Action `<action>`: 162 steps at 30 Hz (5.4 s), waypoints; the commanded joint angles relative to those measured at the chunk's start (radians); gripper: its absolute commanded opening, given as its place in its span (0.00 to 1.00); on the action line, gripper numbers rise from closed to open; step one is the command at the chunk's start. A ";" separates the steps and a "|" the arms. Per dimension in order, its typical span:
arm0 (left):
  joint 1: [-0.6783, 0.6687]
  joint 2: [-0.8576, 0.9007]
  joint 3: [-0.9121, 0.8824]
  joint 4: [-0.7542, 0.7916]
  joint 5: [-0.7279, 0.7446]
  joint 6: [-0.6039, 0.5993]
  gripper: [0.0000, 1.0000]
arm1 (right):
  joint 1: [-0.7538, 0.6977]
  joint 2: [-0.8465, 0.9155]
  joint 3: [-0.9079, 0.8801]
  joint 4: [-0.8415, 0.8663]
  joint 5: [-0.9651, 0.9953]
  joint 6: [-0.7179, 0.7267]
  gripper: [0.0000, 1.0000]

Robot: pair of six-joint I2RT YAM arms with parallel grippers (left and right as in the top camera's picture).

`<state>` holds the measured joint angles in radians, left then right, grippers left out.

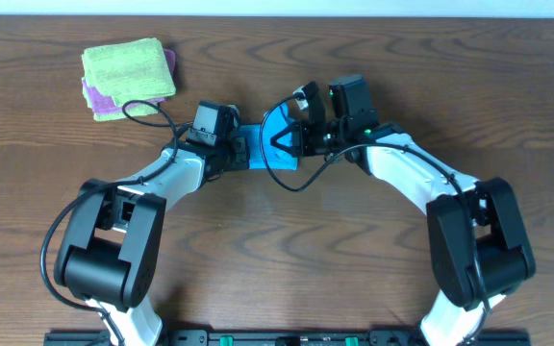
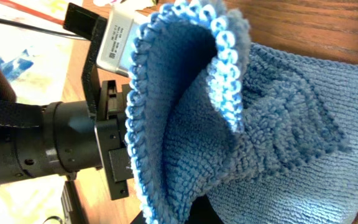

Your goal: Fold the cloth

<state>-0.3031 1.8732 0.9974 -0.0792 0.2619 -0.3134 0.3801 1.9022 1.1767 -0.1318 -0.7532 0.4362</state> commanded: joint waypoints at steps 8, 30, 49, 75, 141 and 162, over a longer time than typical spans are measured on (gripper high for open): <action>0.003 0.015 0.023 0.003 0.014 -0.026 0.06 | 0.014 -0.017 0.020 -0.022 0.069 -0.015 0.01; 0.043 -0.287 0.052 -0.030 0.044 -0.004 0.06 | 0.027 -0.017 0.020 -0.026 0.121 -0.015 0.01; 0.130 -0.607 0.052 -0.151 0.027 0.003 0.06 | 0.103 -0.017 0.020 0.057 0.180 -0.006 0.01; 0.139 -0.743 0.052 -0.261 0.106 0.022 0.06 | 0.176 0.091 0.020 0.150 0.230 0.042 0.01; 0.188 -0.640 0.037 -0.355 0.139 0.066 0.06 | -0.078 -0.106 0.120 -0.192 0.176 -0.096 0.92; 0.328 -0.436 0.037 -0.509 0.258 0.093 0.95 | -0.193 -0.618 0.120 -0.783 0.653 -0.296 0.99</action>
<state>0.0193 1.4574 1.0256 -0.5667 0.4946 -0.2577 0.1925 1.3518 1.2884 -0.8894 -0.2558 0.1661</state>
